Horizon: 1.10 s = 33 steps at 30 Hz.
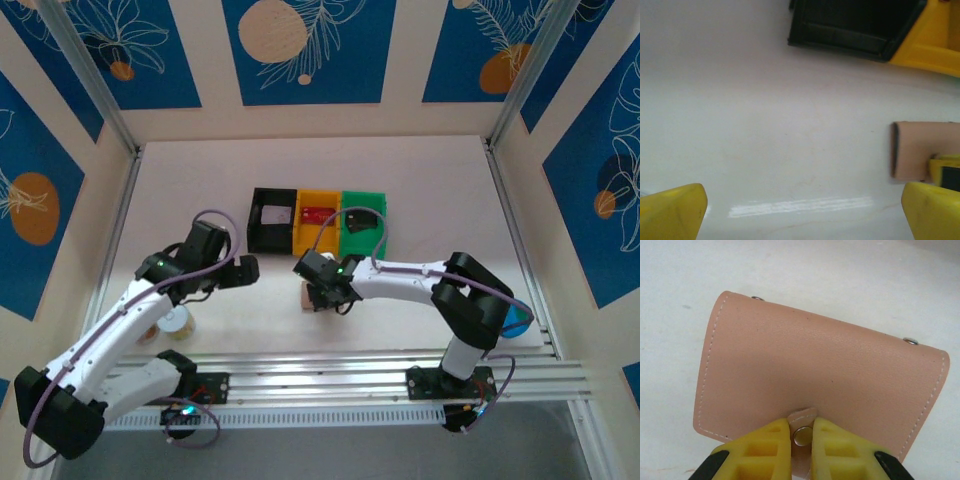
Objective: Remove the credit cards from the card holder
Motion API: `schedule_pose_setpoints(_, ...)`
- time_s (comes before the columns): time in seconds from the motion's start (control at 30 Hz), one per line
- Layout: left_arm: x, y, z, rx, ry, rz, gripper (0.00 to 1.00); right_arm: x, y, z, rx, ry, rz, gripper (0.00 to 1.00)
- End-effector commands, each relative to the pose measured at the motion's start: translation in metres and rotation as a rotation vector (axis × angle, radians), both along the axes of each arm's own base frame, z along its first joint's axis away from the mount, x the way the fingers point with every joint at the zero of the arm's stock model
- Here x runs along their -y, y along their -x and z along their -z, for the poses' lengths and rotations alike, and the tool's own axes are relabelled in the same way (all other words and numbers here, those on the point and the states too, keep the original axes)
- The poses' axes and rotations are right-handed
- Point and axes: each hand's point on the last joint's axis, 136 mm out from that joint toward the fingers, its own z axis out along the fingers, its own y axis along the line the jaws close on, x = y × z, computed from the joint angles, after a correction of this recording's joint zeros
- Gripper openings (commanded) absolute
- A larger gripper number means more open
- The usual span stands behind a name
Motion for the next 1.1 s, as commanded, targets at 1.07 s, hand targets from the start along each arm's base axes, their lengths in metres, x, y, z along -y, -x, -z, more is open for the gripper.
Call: schedule_pose_setpoints(1.07, 0.016, 0.026, 0.02, -0.037, 0.217, -0.132, 0.99, -0.071, 0.036, -0.075, 0.174, -0.266, -0.459, 0.0)
